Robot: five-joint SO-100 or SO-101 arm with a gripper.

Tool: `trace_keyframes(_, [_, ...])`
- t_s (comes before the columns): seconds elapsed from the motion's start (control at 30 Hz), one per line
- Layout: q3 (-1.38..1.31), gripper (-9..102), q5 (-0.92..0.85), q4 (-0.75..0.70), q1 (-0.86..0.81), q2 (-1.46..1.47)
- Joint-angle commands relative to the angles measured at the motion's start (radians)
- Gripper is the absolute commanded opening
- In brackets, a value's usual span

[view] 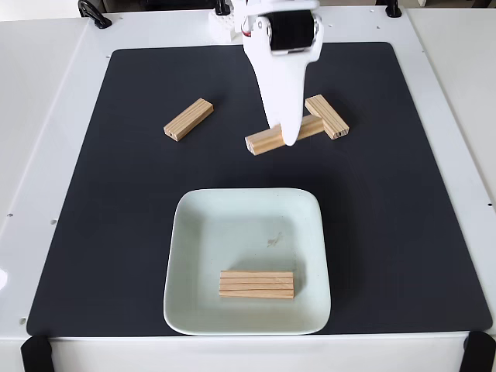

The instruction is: Pick up the wooden block and place them on the plate.

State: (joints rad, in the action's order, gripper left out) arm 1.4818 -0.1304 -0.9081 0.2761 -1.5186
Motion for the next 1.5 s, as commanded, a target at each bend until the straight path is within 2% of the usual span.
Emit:
trace_keyframes(0.0, [-0.218, 0, 0.066, 0.014, -0.023, 0.126])
trace_keyframes(0.27, [-0.572, 0, 0.192, 0.014, -0.069, 0.396])
trace_keyframes(0.7, [-1.011, 0, 0.196, 0.014, -0.092, 0.712])
trace_keyframes(1.13, [-1.077, 0, 0.186, 0.014, -0.153, 0.824])
trace_keyframes(1.47, [-1.078, 0, 0.196, 0.014, -0.123, 0.827])
